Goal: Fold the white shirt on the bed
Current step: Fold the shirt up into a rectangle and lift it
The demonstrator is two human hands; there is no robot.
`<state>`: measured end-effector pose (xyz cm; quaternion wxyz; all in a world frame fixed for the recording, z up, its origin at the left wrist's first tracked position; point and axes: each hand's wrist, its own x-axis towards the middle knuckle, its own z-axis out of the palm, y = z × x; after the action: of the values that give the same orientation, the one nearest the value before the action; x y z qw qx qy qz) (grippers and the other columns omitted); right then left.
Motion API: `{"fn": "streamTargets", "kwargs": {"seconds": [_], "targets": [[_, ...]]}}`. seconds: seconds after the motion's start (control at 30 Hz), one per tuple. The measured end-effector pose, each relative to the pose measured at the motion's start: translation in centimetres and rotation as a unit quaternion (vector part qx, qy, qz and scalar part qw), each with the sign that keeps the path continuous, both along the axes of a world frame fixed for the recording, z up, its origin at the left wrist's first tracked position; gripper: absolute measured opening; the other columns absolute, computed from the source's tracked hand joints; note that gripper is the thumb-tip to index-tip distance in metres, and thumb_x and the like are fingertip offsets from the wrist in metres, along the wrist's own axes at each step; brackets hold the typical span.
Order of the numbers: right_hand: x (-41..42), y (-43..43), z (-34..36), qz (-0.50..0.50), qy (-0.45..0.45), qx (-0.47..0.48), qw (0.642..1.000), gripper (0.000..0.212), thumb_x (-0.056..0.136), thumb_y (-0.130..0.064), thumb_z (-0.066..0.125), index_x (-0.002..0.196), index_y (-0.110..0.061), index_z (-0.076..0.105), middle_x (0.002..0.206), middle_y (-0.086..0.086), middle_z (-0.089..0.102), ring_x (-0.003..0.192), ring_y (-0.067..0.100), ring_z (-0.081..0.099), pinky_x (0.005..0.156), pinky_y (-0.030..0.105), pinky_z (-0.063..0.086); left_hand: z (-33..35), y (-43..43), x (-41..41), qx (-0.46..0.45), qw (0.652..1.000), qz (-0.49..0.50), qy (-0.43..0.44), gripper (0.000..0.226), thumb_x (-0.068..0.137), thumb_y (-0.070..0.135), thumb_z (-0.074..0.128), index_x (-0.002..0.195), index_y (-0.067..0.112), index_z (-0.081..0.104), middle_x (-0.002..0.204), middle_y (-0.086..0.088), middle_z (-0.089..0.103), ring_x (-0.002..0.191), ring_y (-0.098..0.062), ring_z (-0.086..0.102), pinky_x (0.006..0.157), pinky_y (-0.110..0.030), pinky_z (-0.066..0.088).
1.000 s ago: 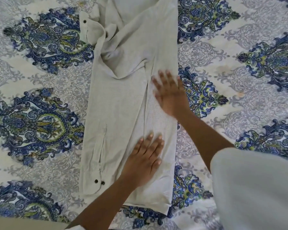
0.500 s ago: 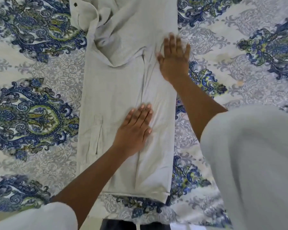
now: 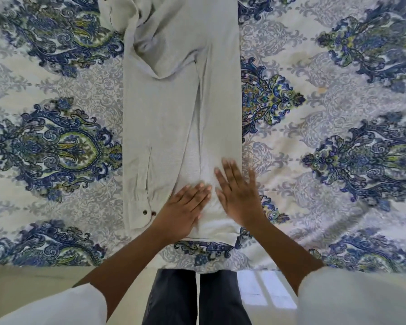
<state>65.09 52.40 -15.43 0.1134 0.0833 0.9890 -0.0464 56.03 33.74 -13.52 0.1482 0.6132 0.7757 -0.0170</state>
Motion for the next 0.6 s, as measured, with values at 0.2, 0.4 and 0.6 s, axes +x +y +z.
{"fn": "streamTargets", "kwargs": {"seconds": [0.2, 0.4, 0.6], "targets": [[-0.7, -0.1, 3.6, -0.018, 0.013, -0.047, 0.999, 0.048, 0.095, -0.044, 0.027, 0.129, -0.016, 0.045, 0.133, 0.008, 0.056, 0.124, 0.023, 0.050, 0.103, 0.047, 0.025, 3.3, 1.6, -4.1, 0.067, 0.998, 0.013, -0.001, 0.040, 0.089, 0.028, 0.036, 0.109, 0.013, 0.067, 0.123, -0.005, 0.063, 0.120, -0.023, 0.055, 0.108, -0.038, 0.027], [-13.0, 0.7, 7.0, -0.100, 0.115, -0.218, 0.964, 0.035, 0.086, -0.025, 0.040, 0.107, -0.008, 0.062, 0.102, 0.011, 0.067, 0.086, 0.031, 0.066, 0.070, 0.037, 0.054, 6.6, 6.0, -15.2, 0.221, 0.935, 0.277, -0.009, 0.034, 0.085, 0.020, 0.041, 0.102, 0.006, 0.066, 0.113, -0.011, 0.065, 0.108, -0.029, 0.060, 0.089, -0.038, 0.049], [-22.9, 1.9, 8.6, -0.247, 0.104, -0.387, 0.882, 0.027, 0.094, -0.009, 0.045, 0.116, -0.009, 0.061, 0.119, 0.007, 0.060, 0.108, 0.025, 0.057, 0.087, 0.026, 0.042, 8.9, 10.6, -26.5, 0.190, 0.813, 0.549, -0.030, 0.055, 0.080, 0.023, 0.060, 0.128, 0.001, 0.044, 0.133, -0.020, 0.042, 0.119, -0.036, 0.040, 0.096, -0.042, 0.038]]}}
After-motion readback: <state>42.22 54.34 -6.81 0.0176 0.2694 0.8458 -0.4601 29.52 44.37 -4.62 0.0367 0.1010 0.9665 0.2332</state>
